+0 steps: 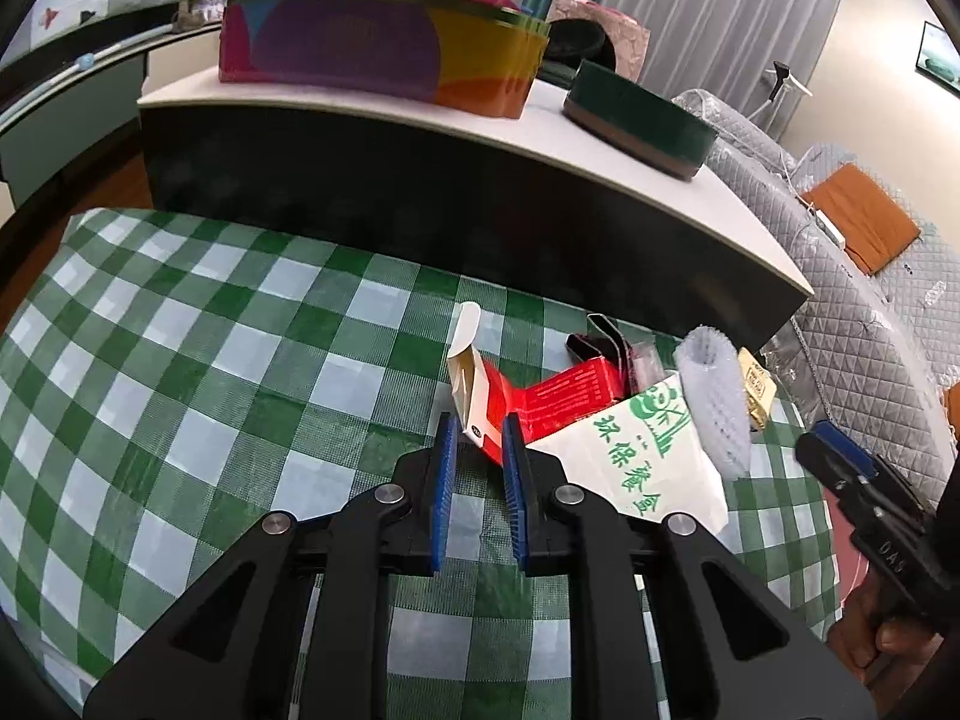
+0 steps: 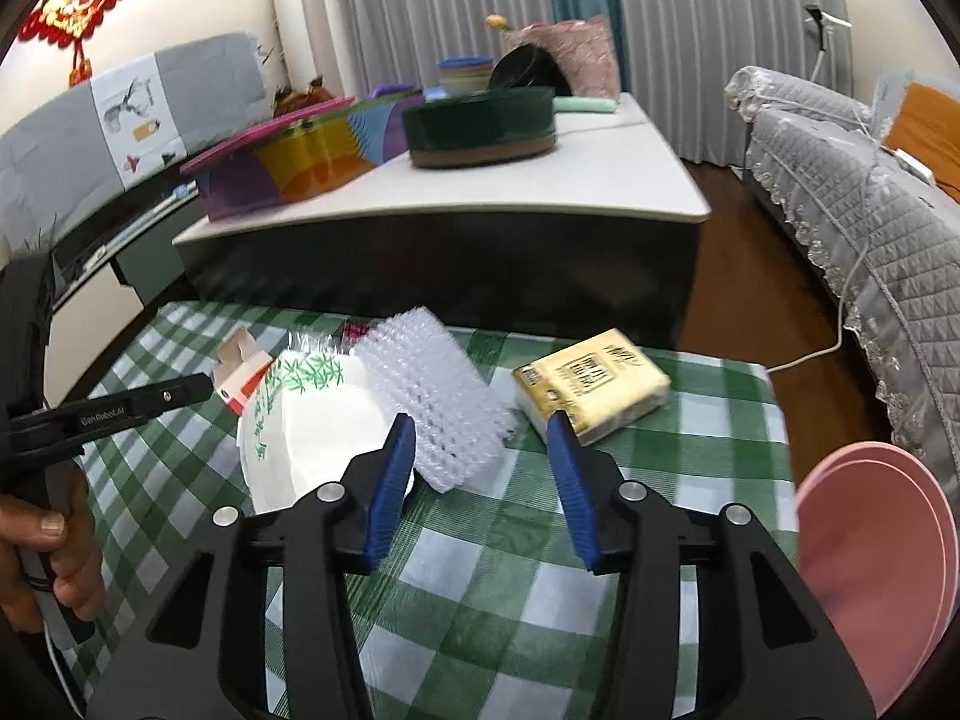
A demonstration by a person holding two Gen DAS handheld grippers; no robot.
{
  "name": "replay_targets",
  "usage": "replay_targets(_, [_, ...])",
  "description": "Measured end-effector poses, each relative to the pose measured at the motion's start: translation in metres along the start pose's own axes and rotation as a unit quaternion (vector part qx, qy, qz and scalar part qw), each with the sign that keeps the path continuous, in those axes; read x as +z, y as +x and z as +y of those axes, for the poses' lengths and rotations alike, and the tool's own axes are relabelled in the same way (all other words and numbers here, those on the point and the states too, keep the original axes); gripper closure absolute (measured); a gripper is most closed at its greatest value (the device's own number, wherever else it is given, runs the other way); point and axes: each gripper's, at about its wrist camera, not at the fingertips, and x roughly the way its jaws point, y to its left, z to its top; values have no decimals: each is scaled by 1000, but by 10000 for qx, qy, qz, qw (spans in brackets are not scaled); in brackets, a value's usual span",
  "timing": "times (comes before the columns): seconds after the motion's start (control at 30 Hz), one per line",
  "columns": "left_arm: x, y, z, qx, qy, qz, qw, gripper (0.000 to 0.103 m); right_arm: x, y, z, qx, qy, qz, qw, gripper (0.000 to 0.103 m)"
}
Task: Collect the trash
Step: 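Move both open tools back over the table to the remaining trash, then grasp the red-and-white box with the left tool while the right tool grasps the clear bubble plastic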
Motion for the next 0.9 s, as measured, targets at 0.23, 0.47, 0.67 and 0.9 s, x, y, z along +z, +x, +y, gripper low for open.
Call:
replay_targets(0.23, [2,15,3,-31,-58,127,9999,87,-1,25,10,8,-236,258,9994,53])
replay_targets(0.47, [3,21,-1,-39,13,191,9998,88,-5,41,14,31,-376,532,9979,83])
replay_targets(0.67, [7,10,-6,-55,153,30,9999,96,-5,32,14,39,-425,426,9982,92])
replay_targets(0.9, [15,-11,-8,252,269,-345,9987,97,0,9,13,26,-413,253,9988,93])
